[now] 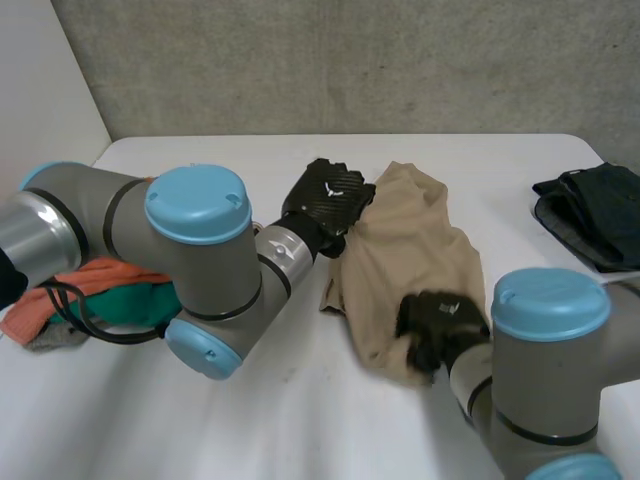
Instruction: Fold the laundry.
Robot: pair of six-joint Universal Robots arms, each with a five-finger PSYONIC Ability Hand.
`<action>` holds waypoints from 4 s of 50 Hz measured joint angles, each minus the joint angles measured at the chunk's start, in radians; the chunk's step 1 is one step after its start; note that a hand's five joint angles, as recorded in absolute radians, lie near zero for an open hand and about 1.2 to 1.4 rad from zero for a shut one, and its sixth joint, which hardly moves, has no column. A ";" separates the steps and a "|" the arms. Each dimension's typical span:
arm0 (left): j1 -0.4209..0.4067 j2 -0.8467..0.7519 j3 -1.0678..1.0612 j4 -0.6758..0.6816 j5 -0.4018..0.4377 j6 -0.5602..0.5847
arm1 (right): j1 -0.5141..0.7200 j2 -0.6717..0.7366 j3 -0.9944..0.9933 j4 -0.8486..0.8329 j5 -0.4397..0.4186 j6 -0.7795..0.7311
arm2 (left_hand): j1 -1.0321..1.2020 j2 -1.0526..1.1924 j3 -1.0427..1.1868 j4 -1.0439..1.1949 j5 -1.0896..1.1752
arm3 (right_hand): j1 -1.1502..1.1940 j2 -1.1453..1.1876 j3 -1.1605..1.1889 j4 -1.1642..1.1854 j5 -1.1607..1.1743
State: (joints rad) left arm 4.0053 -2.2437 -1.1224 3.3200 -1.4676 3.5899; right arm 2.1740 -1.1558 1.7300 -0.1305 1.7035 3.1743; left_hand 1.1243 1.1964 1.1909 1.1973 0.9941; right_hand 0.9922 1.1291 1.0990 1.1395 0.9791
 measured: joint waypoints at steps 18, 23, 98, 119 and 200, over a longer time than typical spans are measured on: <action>-0.049 0.496 0.052 0.003 -0.067 -0.011 | -0.196 -0.450 -0.403 0.147 -0.112 -0.254 | 0.000 0.001 0.002 0.000 0.006 | 0.121 0.048 0.081 0.058 0.022; -0.063 0.562 0.098 0.005 -0.065 -0.022 | -0.216 -0.467 -0.566 0.234 -0.142 -0.248 | 0.000 0.001 0.002 0.000 0.006 | 0.121 0.048 0.081 0.058 0.026; -0.221 0.379 -0.659 -0.040 -0.216 -0.193 | -0.441 0.002 0.079 -0.004 -0.625 -0.848 | -0.743 -0.811 -0.803 -0.808 -0.775 | -0.254 -0.366 -0.340 -0.393 -0.408; 0.081 0.296 -0.646 0.097 -0.390 -0.071 | -0.442 0.017 0.112 -0.094 -0.596 -0.821 | -0.743 -0.810 -0.803 -0.808 -0.774 | 0.045 0.044 0.085 0.054 0.009; -0.075 0.472 -0.762 -0.117 -0.251 0.052 | -0.443 0.011 0.095 -0.083 -0.461 -0.760 | -0.604 -0.673 -0.663 -0.684 -0.659 | 0.045 0.044 0.085 0.058 0.023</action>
State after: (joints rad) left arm 3.9305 -1.7719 -1.8840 3.2034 -1.7191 3.6423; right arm 1.7314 -1.1451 1.8248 -0.2135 1.2427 2.4145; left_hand 0.5205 0.5229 0.5280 0.5137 0.3346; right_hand 1.0372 1.1731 1.1838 1.1973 1.0022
